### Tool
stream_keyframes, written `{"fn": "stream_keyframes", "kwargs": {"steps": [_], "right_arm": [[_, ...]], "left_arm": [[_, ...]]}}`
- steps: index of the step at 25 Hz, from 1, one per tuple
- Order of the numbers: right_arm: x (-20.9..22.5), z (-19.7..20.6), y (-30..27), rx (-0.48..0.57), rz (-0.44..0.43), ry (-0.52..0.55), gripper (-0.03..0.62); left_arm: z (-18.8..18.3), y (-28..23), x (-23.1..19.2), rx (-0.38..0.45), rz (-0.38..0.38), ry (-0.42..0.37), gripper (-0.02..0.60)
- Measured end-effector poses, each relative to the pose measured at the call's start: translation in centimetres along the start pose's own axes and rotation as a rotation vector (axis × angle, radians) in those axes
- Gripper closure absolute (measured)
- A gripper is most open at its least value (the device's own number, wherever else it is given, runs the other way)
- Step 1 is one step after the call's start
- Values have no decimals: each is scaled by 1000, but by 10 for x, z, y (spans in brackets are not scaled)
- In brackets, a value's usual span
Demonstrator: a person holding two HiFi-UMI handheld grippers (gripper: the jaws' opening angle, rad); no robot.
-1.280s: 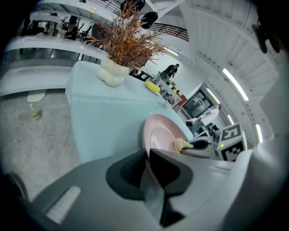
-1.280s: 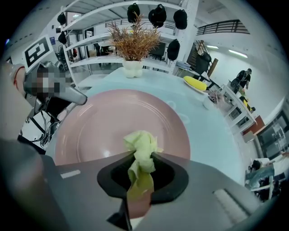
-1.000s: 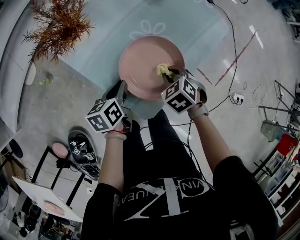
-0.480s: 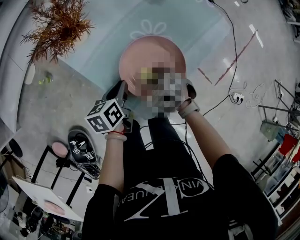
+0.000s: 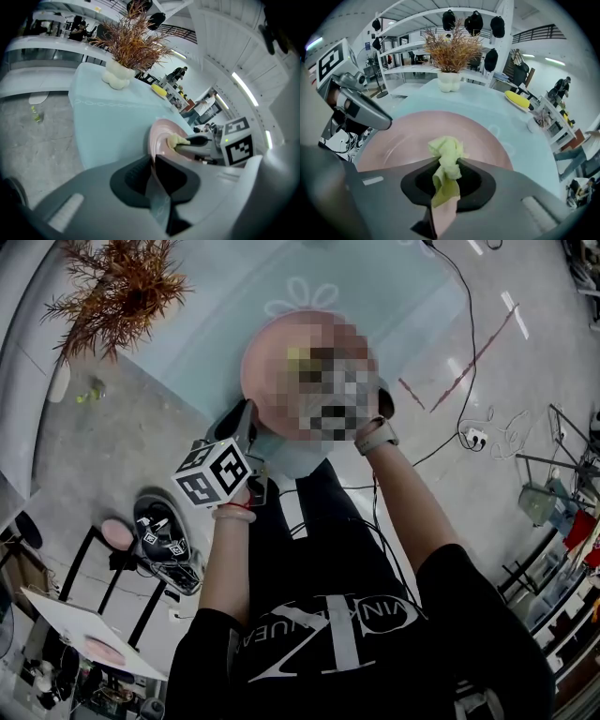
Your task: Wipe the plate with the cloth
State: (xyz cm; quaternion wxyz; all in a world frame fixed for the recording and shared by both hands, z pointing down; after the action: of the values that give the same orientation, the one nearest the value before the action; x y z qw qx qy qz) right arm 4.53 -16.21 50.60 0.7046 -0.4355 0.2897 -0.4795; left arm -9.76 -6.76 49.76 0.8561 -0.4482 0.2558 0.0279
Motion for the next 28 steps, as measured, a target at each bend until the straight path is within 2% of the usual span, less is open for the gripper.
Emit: {"fn": "stream_keyframes", "kwargs": {"steps": [6, 15, 20, 28], "right_arm": [[22, 20, 12, -38, 91, -42, 522], [12, 44, 24, -79, 166, -87, 526], [3, 41, 22, -66, 166, -96, 528], [-16, 30, 16, -41, 112, -89, 528]], "left_arm": [[0, 0, 0, -2, 3, -1, 581], [0, 0, 0, -6, 5, -12, 581], [-1, 0, 0, -9, 8, -16, 581], [-1, 0, -1, -23, 23, -30, 581]]}}
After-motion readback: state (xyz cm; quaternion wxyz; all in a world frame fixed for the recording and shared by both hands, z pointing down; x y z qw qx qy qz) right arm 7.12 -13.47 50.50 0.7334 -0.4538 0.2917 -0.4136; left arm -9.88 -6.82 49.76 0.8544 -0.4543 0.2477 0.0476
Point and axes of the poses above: the fingertips, and each gripper's own axes: y backward along the fingers, x to its right, z out of its underside, the point moved 6 cm from there along y, backward along the fingers, and after that the axes turned 9 degrees about -z, right-handed, at the moved point
